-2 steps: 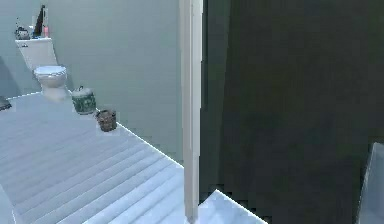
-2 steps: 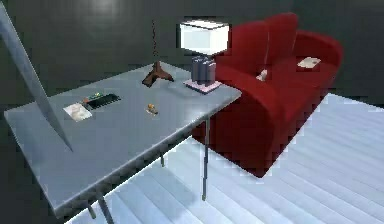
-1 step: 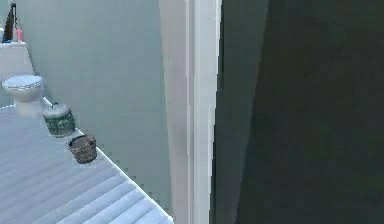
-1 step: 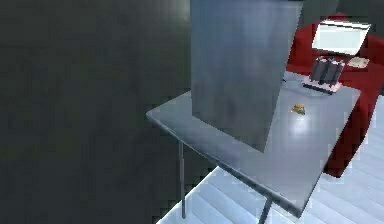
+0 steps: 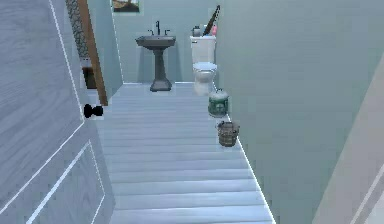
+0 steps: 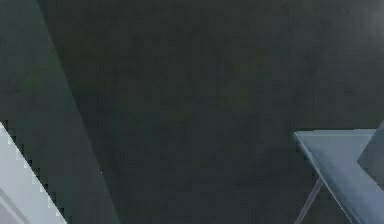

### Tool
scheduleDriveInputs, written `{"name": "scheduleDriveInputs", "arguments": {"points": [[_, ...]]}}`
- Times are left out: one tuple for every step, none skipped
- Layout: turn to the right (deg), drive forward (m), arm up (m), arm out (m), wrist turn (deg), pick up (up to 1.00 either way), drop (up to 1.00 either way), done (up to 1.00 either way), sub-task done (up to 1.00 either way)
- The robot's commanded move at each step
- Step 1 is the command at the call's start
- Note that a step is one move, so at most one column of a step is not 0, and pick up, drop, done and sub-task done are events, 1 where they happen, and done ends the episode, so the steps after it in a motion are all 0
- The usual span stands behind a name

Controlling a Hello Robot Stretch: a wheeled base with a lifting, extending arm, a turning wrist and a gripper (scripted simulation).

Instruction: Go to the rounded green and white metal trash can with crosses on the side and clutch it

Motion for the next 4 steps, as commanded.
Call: {"name": "scheduleDriveInputs", "arguments": {"points": [[-3.0,0.0,0.0,0.0,0.0,0.0,0.0,0.0,0.0],[-15.0,0.0,0.0,0.0,0.0,0.0,0.0,0.0,0.0],[0.0,0.45,0.0,0.0,0.0,0.0,0.0,0.0,0.0],[15.0,0.0,0.0,0.0,0.0,0.0,0.0,0.0,0.0]]}}
